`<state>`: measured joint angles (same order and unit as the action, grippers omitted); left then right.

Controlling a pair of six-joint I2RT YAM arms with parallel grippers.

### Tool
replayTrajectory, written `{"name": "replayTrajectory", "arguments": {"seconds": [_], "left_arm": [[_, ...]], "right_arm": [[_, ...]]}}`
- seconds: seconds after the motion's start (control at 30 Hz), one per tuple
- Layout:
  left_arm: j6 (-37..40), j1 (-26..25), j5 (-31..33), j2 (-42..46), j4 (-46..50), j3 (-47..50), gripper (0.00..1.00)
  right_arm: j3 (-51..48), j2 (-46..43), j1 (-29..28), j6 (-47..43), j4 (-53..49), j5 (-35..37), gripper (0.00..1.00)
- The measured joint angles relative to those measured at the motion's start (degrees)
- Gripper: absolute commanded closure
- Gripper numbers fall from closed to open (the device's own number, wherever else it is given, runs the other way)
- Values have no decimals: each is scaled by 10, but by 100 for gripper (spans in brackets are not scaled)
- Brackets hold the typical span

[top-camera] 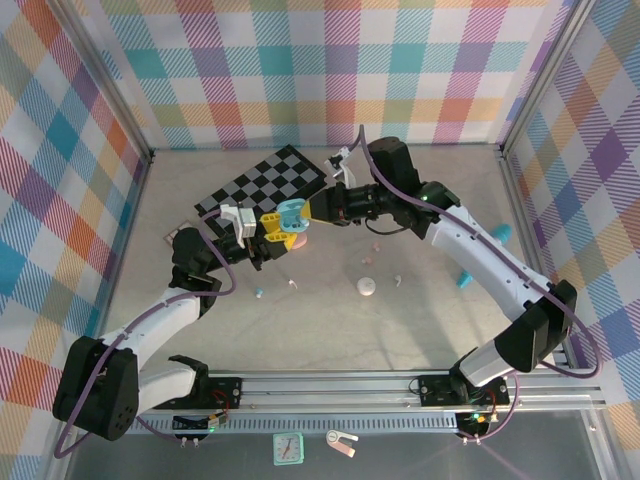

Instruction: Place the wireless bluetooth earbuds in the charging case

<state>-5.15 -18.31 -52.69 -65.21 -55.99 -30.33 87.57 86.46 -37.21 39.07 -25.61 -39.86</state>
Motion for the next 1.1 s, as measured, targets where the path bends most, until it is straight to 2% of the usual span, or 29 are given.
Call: {"name": "replayTrajectory", "arguments": {"seconds": [0.87, 1.1], "left_arm": [[-44, 0, -2, -15, -30, -2, 75], [-45, 0, -2, -16, -29, -2, 75]], "right_arm": [[-27, 1, -3, 10, 51, 19, 86], [-28, 1, -4, 12, 57, 19, 66]]}}
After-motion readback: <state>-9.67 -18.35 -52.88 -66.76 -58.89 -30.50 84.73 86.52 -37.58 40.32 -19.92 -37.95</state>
